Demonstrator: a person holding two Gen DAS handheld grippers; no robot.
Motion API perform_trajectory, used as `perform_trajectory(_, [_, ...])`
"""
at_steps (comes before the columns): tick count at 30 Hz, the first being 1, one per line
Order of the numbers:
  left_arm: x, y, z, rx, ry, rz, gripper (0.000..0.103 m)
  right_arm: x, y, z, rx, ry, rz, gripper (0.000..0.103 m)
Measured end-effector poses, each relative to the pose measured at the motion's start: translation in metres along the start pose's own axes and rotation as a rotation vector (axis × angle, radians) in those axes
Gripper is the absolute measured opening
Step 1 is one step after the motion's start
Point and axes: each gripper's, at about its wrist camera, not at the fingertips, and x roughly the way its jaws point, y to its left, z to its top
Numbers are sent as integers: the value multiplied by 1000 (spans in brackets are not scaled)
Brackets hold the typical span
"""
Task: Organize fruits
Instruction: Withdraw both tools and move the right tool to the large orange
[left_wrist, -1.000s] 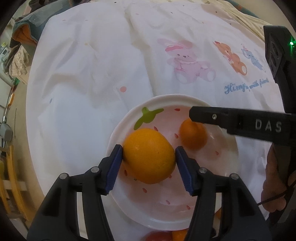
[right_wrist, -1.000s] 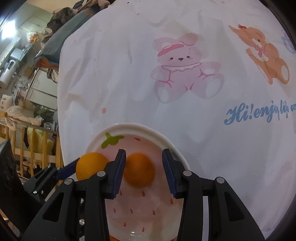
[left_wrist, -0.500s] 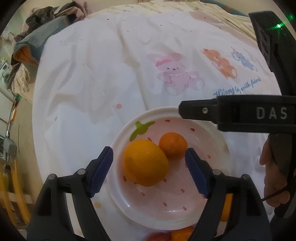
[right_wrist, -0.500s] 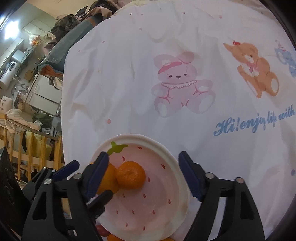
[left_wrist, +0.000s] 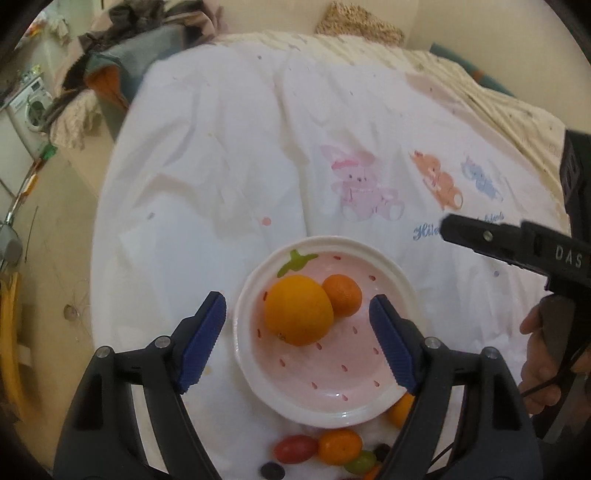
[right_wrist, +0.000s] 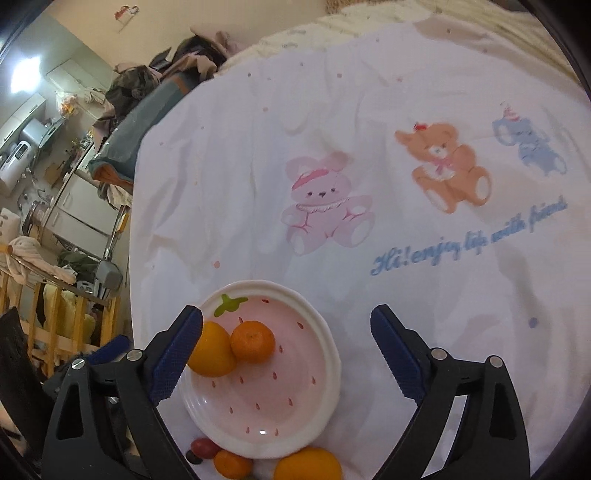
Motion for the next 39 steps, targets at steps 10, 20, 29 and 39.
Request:
perform_trajectory(10, [-41, 22, -31, -104, -31, -1, 77, -60, -6, -40, -18, -99, -22, 95])
perform_trajectory(20, [-58, 23, -65, -140, -18, -16, 95, -90, -10, -88, -3, -95, -18, 95])
perform_trajectory(29, [-68, 5, -93, -120, -9, 3, 95, -97, -28, -118, 33, -61, -49, 95])
perform_trajectory(39, [-62, 8, -96, -142, 1, 60, 95, -79, -50, -128, 118, 33, -55, 95])
